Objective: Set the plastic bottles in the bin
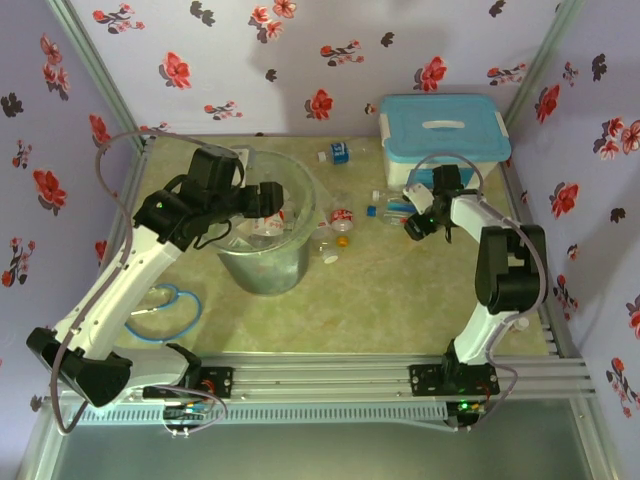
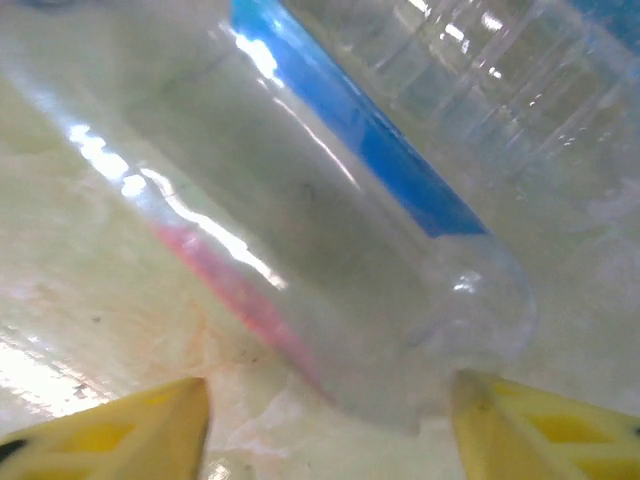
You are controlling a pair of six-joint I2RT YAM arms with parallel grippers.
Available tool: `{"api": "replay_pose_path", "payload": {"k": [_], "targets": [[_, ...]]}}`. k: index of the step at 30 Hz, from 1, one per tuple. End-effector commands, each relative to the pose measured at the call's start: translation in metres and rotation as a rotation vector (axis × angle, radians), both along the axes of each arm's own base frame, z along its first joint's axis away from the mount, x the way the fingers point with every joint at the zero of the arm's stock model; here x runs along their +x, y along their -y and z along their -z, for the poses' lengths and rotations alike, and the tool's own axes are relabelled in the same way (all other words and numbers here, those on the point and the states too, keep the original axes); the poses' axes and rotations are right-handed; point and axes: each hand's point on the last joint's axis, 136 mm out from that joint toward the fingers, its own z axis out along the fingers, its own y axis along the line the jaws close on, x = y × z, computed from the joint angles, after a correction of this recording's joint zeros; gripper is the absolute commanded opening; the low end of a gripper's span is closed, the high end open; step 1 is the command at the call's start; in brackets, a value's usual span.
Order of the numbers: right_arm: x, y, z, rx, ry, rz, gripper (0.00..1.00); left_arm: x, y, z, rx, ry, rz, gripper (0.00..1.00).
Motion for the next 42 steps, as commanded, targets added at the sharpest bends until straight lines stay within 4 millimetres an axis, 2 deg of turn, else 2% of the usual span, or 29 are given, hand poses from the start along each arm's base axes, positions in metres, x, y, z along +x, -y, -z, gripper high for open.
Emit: {"api": "replay_pose_path", "payload": {"k": [1,4,7,10,16,22,27,34,38,42], "targets": [[-0.008,0.003,-0.024,-0.013,0.039,0.016,0.77,-0.004,0.003,-0.014,-0.037,0.031,0.017,0.80],[-0.006,-0.004,-0.036,-0.023,0.094,-0.108,0.83,-0.004,0.004,-0.014,-0.036,0.031,0.021,0.80],[0.003,-0.014,-0.039,-0.019,0.095,-0.220,0.87,-0.005,0.005,-0.016,-0.041,0.036,0.027,0.80],[0.011,-0.023,-0.030,-0.003,0.051,-0.317,0.88,-0.007,0.004,-0.019,-0.046,0.041,0.029,0.81],[0.027,-0.035,-0.011,0.026,0.018,-0.394,0.88,-0.013,0.000,-0.024,-0.055,0.054,0.031,0.81],[0.015,-0.037,0.015,0.039,-0.067,-0.411,0.87,-0.015,-0.002,-0.023,-0.051,0.056,0.029,0.81],[0.000,-0.042,0.027,0.059,-0.078,-0.385,0.84,-0.011,0.001,-0.020,-0.052,0.053,0.030,0.81],[-0.007,-0.043,0.033,0.067,-0.083,-0.361,0.69,-0.010,0.002,-0.019,-0.054,0.049,0.033,0.81],[-0.007,-0.042,0.022,0.065,-0.048,-0.349,0.54,-0.012,0.001,-0.020,-0.065,0.052,0.029,0.81],[-0.007,-0.045,0.001,0.082,-0.012,-0.333,0.52,-0.012,0.002,-0.024,-0.086,0.060,0.023,0.81]]}}
